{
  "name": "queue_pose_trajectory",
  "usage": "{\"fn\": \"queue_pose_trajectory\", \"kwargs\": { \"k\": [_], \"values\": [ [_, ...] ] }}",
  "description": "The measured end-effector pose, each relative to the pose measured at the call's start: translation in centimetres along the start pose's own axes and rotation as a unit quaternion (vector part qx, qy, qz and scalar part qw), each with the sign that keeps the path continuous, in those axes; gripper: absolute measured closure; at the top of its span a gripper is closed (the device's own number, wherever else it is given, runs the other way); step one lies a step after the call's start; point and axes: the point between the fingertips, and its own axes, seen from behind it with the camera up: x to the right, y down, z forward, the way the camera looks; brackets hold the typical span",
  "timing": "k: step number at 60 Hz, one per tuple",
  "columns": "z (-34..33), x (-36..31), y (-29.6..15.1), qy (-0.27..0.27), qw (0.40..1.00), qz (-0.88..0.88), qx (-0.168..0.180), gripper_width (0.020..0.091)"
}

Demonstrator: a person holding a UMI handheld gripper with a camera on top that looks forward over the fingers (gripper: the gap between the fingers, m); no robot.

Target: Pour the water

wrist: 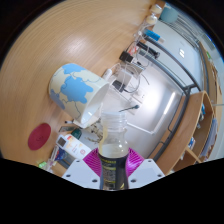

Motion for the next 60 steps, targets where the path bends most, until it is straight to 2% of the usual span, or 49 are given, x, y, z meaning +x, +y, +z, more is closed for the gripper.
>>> {"fn": "queue_pose_trajectory", "kwargs": {
  "k": [18, 27, 31, 38, 41, 46, 52, 60],
  "values": [
    [0.3, -0.1, -1.6, 0.004, 0.998, -0.069, 0.012, 0.0829],
    [-0.6, 0.1, -0.3, -0.011, 0.995, 0.101, 0.007, 0.0829],
    [-1.1, -0.5, 0.7, -0.023, 0.976, 0.218, -0.006, 0.0828],
    [-1.8, -1.8, 2.5, -0.059, 0.892, 0.447, -0.007, 0.0828],
    [-2.1, -2.5, 1.9, -0.062, 0.837, 0.543, -0.011, 0.0829],
    [-1.9, -3.6, 2.5, -0.084, 0.730, 0.678, 0.006, 0.0830],
    [-1.5, -4.9, 1.8, -0.106, 0.611, 0.784, 0.022, 0.0813],
    [-0.5, -7.5, 1.2, -0.131, 0.520, 0.844, 0.016, 0.0815]
  ]
}}
